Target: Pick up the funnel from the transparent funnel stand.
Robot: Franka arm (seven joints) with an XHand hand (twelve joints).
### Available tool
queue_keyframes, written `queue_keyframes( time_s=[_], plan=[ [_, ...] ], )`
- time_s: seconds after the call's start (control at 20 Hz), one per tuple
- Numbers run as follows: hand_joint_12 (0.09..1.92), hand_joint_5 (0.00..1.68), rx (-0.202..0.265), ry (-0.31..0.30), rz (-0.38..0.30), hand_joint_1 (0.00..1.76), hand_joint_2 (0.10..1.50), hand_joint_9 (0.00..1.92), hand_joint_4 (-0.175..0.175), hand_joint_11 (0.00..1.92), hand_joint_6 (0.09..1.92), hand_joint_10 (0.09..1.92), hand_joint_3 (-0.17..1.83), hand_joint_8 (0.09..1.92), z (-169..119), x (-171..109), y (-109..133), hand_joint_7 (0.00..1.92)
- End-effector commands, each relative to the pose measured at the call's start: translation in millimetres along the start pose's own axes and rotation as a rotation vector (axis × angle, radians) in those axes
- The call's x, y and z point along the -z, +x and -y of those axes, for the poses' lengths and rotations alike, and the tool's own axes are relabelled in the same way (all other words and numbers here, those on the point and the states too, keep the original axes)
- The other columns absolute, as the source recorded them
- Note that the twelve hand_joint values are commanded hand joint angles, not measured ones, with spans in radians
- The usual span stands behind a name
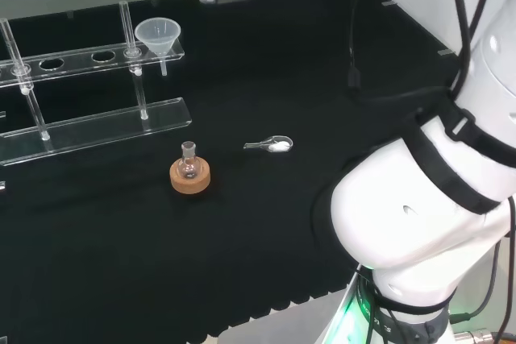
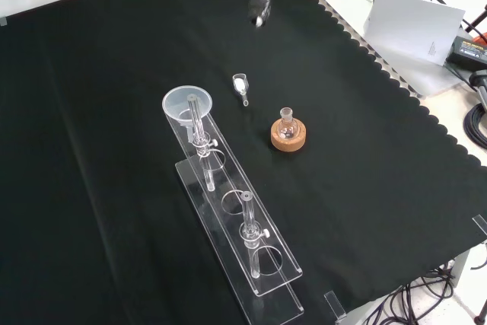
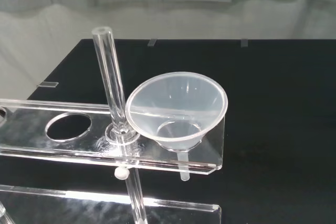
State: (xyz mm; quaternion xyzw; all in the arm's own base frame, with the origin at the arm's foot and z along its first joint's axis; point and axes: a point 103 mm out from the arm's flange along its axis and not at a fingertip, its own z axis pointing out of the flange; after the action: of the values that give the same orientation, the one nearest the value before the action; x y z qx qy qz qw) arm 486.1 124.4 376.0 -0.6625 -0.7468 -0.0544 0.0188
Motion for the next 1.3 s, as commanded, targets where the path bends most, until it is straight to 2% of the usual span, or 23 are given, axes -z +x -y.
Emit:
queue_keyframes(
  time_s=[0.05,0.3,0.5,0.6,0.75,1.05,1.3],
  plan=[
    [0.09,0.00,0.002,0.006,-0.013,0.40,0.66,0.00,0.027,0.03,0.09,0.09,0.08,0.09,-24.6,-22.2,-2.3,0.04],
    [0.09,0.00,0.019,0.041,-0.021,0.40,0.66,0.00,0.024,0.03,0.09,0.09,0.08,0.09,-32.7,-40.9,1.9,0.04],
    [0.11,0.00,0.016,0.036,-0.050,0.40,0.67,0.00,0.022,0.02,0.09,0.09,0.06,0.09,-40.2,-53.7,4.7,0.05],
    [0.31,0.00,0.009,0.043,-0.052,0.41,0.68,0.00,0.021,0.01,0.09,0.09,0.04,0.09,-43.4,-60.7,6.1,0.06],
    [0.42,0.00,0.004,0.073,-0.044,0.41,0.68,0.00,0.021,0.00,0.09,0.09,0.03,0.09,-46.3,-73.5,7.1,0.07],
    [0.16,0.00,-0.016,0.124,-0.018,0.39,0.68,0.00,0.026,0.00,0.09,0.09,0.01,0.09,-48.1,-97.1,2.5,0.00],
    [0.09,0.00,-0.027,0.143,-0.006,0.39,0.68,0.00,0.026,0.00,0.09,0.09,0.01,0.09,-50.7,-108.4,-2.8,0.00]
  ],
)
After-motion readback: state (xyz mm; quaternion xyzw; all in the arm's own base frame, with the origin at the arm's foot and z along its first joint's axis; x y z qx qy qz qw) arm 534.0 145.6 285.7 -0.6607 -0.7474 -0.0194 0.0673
